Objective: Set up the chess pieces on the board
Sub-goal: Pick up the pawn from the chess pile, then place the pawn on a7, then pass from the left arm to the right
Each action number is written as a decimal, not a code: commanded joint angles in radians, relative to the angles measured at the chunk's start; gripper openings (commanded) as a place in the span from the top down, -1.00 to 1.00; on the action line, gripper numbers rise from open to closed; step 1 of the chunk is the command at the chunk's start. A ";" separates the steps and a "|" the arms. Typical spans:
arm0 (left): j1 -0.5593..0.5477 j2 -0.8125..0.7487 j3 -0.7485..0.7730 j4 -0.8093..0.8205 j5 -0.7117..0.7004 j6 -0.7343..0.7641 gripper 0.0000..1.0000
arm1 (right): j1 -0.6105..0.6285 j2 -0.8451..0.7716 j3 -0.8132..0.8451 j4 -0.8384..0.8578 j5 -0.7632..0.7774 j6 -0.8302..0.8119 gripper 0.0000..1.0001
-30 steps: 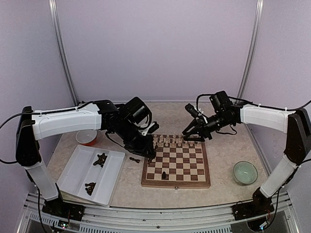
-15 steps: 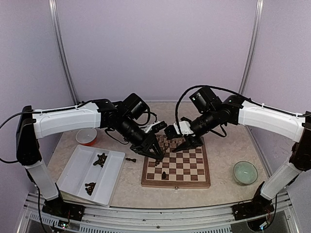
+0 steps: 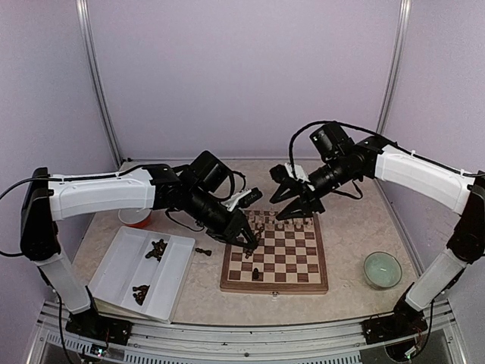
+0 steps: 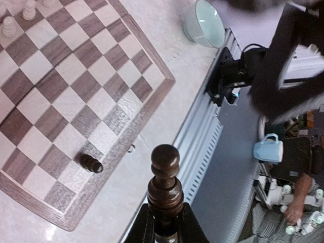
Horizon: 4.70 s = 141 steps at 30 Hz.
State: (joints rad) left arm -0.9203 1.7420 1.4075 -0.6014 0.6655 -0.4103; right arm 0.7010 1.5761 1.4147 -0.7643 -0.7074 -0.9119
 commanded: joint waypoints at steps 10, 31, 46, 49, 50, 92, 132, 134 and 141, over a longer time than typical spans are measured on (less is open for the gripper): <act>-0.143 -0.050 -0.091 0.409 -0.305 0.056 0.81 | -0.135 0.033 -0.153 0.234 -0.568 0.562 0.03; -0.146 -0.055 -0.084 0.391 -0.326 0.078 0.81 | -0.135 0.055 -0.168 0.227 -0.494 0.566 0.28; -0.138 -0.072 -0.081 0.377 -0.361 0.077 0.81 | -0.135 0.055 -0.174 0.210 -0.491 0.550 0.43; -0.138 -0.076 -0.083 0.380 -0.364 0.073 0.81 | -0.135 0.059 -0.177 0.211 -0.486 0.550 0.43; -0.138 -0.077 -0.085 0.382 -0.365 0.073 0.81 | -0.135 0.061 -0.178 0.212 -0.487 0.551 0.43; -0.055 -0.084 -0.185 0.423 -0.352 0.033 0.80 | -0.089 -0.310 -0.703 0.238 0.217 0.105 1.00; -0.065 -0.037 -0.139 0.388 -0.099 0.010 0.77 | -0.022 -0.268 -0.346 0.113 0.262 0.093 0.15; -0.072 -0.018 -0.130 0.397 -0.047 0.002 0.77 | 0.024 -0.248 -0.300 0.108 0.291 0.080 0.14; -0.074 0.032 -0.105 0.409 0.068 -0.019 0.77 | 0.179 -0.184 -0.235 0.058 0.393 -0.012 0.04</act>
State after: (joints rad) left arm -0.9901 1.7458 1.2652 -0.2153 0.6300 -0.4141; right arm 0.8185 1.3582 1.1622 -0.6380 -0.3813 -0.8623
